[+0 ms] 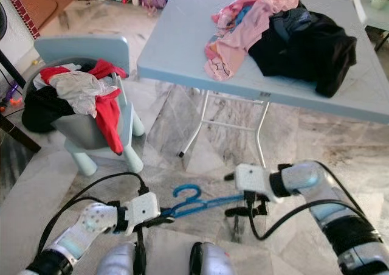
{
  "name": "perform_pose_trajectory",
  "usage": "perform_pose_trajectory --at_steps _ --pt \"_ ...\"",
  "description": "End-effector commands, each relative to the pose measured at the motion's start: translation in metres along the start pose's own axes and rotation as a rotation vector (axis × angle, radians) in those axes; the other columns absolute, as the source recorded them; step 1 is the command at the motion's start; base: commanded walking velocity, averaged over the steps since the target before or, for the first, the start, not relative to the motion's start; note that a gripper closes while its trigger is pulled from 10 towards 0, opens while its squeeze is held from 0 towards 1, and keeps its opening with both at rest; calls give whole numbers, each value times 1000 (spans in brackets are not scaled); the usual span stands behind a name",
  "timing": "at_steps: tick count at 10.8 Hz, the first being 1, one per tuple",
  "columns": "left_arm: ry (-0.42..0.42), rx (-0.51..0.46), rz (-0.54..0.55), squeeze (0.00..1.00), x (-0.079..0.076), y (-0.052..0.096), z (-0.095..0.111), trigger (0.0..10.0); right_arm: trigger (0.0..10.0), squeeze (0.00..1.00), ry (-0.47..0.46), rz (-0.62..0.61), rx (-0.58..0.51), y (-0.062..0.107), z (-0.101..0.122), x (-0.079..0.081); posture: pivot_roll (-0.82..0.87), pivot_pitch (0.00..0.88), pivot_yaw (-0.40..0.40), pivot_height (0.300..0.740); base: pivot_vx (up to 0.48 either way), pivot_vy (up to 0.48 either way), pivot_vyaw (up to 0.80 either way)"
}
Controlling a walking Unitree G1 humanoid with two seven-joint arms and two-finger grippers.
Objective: Hang hanger
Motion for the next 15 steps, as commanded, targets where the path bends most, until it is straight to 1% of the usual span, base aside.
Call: perform_pose_trajectory --at_steps 1,2,3,4,6,7,9,11,12,13,15 --pt "-7 0 -25 0 -5 -3 -1 10000 0 0 28 72 35 -7 -3 11 -55 141 -49 740 0 0 0" --pt "-12 -1 -27 0 -5 -5 -1 10000 0 0 51 68 53 -12 -5 12 -55 139 -49 740 0 0 0" --pt "-14 -1 -29 0 -5 -6 -1 10000 0 0 67 46 60 -14 -6 10 -56 137 -48 740 0 0 0" --pt "-19 0 -31 0 -5 -8 -2 10000 0 0 107 18 84 -20 -8 6 -58 135 -46 740 0 0 0" --pt "-22 3 -37 0 -6 -10 -4 10000 0 0 135 -8 76 -34 -8 5 -56 130 -46 740 0 0 0" --pt "-24 5 -39 0 -7 -11 -5 10000 0 0 138 -13 85 -34 -10 4 -54 127 -45 740 0 0 0" --pt "-24 9 -49 0 -9 -13 -6 10000 0 0 161 -30 138 -30 -19 -2 -56 124 -47 740 0 0 0" --pt "-39 -13 -51 0 -11 -24 5 10000 0 0 190 -42 181 -28 -25 -6 -58 118 -49 740 0 0 0" --pt "-46 -25 -53 0 -13 -31 11 10000 0 0 199 -43 201 -27 -29 -7 -58 118 -49 740 0 0 0" --pt "-50 -33 -54 0 -16 -42 21 10000 0 0 195 -41 193 -28 -29 -6 -58 118 -49 740 0 0 0" --pt "-48 -22 -59 0 -22 -50 23 10000 0 0 191 -36 192 -29 -31 -6 -59 118 -48 740 0 0 0"
Point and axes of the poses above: a point about 5 cm out from each wrist's last joint towards the gripper, its own y axis pointing back from the gripper into the wrist, its own z axis along the axis of the wrist's last joint, x = y × z, the point moved 3 cm from there along -y, pointing out of the wrist towards the gripper, and after that the axes turned 15 degrees about -y, right-handed, at the moved point
